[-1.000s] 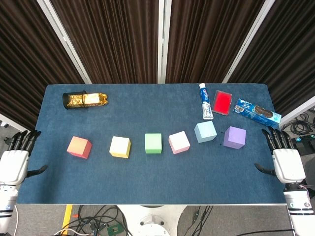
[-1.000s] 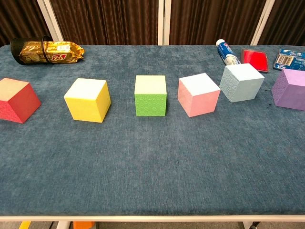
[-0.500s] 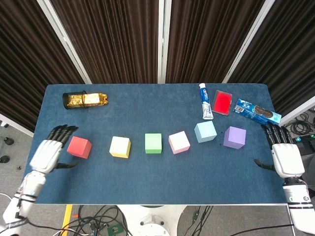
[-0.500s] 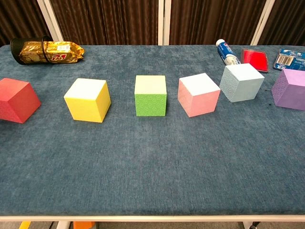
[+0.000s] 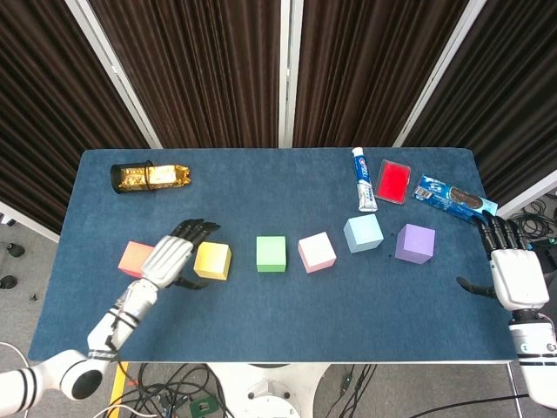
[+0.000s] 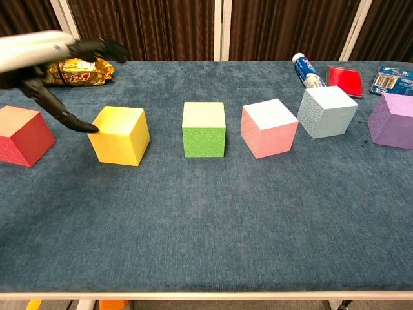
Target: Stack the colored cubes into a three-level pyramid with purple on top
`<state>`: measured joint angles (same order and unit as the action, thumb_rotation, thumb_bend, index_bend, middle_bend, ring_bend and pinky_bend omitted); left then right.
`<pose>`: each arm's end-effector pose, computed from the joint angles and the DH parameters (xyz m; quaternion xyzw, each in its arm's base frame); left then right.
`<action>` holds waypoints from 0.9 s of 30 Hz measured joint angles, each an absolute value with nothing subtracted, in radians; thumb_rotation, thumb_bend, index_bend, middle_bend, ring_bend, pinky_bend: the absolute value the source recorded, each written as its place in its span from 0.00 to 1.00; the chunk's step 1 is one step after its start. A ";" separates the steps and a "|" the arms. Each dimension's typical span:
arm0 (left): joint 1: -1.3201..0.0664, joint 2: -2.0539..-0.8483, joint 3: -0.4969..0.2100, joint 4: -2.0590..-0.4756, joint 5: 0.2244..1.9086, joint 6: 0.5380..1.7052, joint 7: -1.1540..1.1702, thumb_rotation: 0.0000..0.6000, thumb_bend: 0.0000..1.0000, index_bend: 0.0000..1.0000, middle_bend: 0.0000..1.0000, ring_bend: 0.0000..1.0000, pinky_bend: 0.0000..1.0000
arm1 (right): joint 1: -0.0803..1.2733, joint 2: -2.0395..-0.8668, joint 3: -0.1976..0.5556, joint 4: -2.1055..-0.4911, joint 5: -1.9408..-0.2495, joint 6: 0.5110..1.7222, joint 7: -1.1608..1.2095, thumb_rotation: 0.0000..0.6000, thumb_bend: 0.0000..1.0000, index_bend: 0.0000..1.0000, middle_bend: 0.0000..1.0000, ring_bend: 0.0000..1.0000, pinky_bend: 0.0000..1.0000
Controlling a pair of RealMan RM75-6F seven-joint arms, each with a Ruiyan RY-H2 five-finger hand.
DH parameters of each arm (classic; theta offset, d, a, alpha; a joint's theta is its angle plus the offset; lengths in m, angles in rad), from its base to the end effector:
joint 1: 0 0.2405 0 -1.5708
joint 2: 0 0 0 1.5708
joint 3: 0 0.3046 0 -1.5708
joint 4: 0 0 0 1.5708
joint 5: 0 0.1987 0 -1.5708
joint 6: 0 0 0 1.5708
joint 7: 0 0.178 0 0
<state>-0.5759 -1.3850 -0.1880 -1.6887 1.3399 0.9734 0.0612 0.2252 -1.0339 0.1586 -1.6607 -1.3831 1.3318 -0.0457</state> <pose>-0.1840 0.3543 0.0324 -0.7061 -0.4434 -0.4394 0.3342 -0.3240 -0.2857 0.2187 0.6080 -0.3629 0.3841 0.5925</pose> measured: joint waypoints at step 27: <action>-0.631 -1.560 -0.155 -1.416 1.313 0.968 0.026 1.00 0.28 0.09 0.42 0.03 0.07 | 0.244 -1.053 0.172 -1.618 -1.352 1.327 -0.030 1.00 0.03 0.00 0.00 0.00 0.00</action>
<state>-0.6309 -1.5596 -0.1546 -1.4159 1.3134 0.9684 0.0258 0.2439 -1.0530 0.1723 -1.6180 -1.3519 1.3272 -0.0302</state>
